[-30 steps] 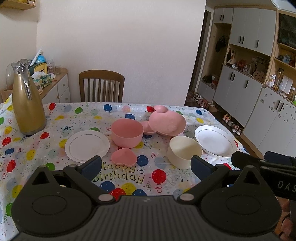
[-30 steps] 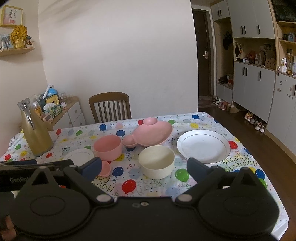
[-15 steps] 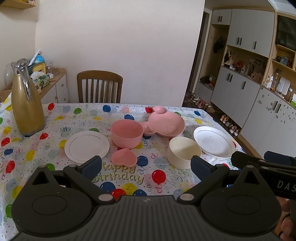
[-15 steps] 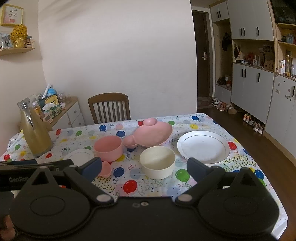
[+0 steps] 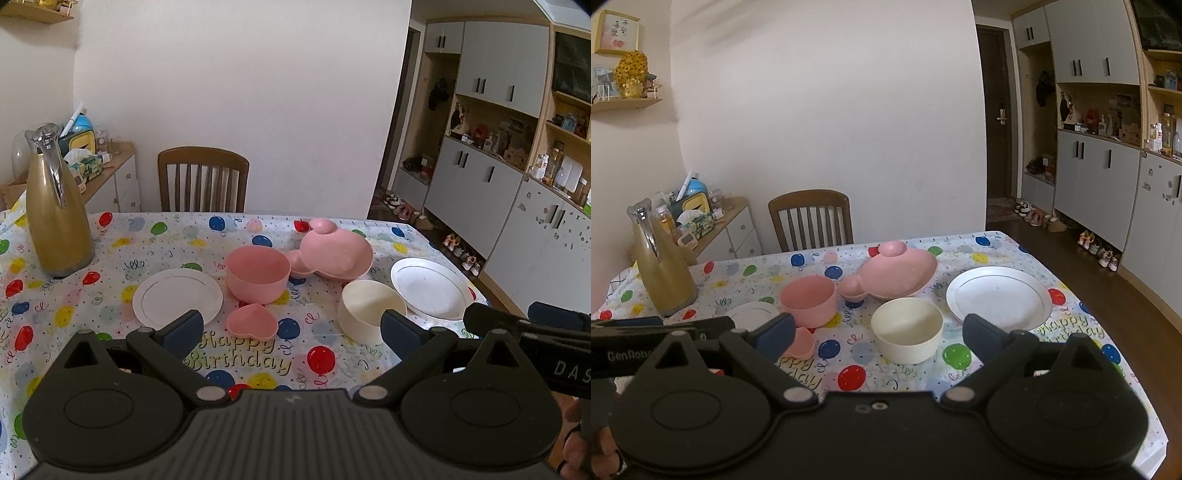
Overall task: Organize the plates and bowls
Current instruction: 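Move both grippers toward the white plate beside the pink bear plate, then close the left gripper on the white plate rim while the right gripper also grips it, then lift the white plate with both grippers and carry it toward the Happy Birthday lettering, then lower the white plate onto the tablecloth and open both grippers, then move both grippers to the white plate beside the gold thermos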
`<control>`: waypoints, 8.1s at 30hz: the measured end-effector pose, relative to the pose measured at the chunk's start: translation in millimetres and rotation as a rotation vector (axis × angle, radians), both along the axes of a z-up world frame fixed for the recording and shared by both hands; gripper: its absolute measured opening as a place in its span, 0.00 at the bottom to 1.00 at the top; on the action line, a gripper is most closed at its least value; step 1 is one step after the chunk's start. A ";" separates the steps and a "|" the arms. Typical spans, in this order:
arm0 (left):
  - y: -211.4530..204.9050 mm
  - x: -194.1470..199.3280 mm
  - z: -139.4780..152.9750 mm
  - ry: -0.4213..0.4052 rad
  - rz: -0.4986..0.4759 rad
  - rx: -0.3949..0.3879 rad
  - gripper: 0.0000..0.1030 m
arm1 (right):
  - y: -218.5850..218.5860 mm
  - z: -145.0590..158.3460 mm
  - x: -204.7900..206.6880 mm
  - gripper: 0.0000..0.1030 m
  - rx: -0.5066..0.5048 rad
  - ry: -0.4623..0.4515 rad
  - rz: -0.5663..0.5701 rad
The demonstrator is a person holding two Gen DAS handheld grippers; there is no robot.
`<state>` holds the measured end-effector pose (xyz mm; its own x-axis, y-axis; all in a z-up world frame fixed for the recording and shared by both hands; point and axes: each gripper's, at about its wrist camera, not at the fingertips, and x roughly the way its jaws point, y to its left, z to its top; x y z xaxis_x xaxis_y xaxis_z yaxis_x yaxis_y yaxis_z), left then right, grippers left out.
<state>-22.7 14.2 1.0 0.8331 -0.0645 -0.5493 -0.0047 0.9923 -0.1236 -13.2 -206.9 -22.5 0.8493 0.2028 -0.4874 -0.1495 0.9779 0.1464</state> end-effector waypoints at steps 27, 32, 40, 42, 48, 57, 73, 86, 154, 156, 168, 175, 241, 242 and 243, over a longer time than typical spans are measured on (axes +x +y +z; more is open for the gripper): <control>-94.0 57.1 -16.7 0.027 0.092 0.034 1.00 | -88.6 -19.5 63.8 0.92 -0.029 0.025 0.109; -125.7 81.7 -24.9 0.033 0.107 0.053 1.00 | -117.8 -33.0 94.1 0.89 -0.047 0.067 0.139; -170.2 129.9 -35.2 0.062 0.093 0.079 1.00 | -160.8 -51.7 140.8 0.87 -0.102 0.089 0.190; -178.2 141.9 -37.6 0.070 0.086 0.087 1.00 | -168.4 -56.3 152.3 0.87 -0.120 0.100 0.194; -205.5 189.1 -47.1 0.136 0.054 0.118 1.00 | -191.6 -69.2 186.8 0.87 -0.131 0.137 0.197; -224.9 251.4 -60.1 0.222 0.026 0.151 1.00 | -215.2 -83.4 231.6 0.87 -0.151 0.176 0.194; -217.6 345.8 -95.0 0.417 -0.004 0.006 0.93 | -253.8 -134.6 308.6 0.69 -0.041 0.438 0.176; -208.2 367.6 -131.9 0.563 -0.017 -0.058 0.58 | -267.8 -162.2 329.1 0.34 0.140 0.623 0.155; -198.3 133.6 -140.7 0.670 -0.012 -0.190 0.20 | -273.0 -154.4 159.2 0.06 0.161 0.750 0.235; -194.5 126.9 -144.5 0.683 -0.004 -0.203 0.20 | -269.3 -155.7 153.2 0.06 0.151 0.757 0.241; -189.5 115.7 -148.5 0.712 -0.014 -0.208 0.20 | -263.3 -160.6 141.6 0.06 0.132 0.780 0.240; -190.3 116.4 -147.7 0.710 -0.031 -0.195 0.20 | -263.4 -162.5 140.9 0.07 0.132 0.789 0.228; 77.9 62.3 -18.3 0.056 0.050 -0.005 0.83 | 67.5 -3.0 88.2 1.00 -0.030 0.159 0.311; 82.7 64.8 -19.4 0.050 0.064 0.013 0.86 | 73.4 -3.3 90.5 1.00 -0.029 0.161 0.313; 87.4 67.2 -20.6 0.045 0.077 0.027 0.89 | 80.2 -4.3 94.1 1.00 -0.028 0.161 0.318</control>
<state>44.5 101.6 -19.6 0.8092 0.0141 -0.5874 -0.0860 0.9918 -0.0946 80.9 -126.7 -26.9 0.6578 0.4288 -0.6193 -0.4239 0.8903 0.1662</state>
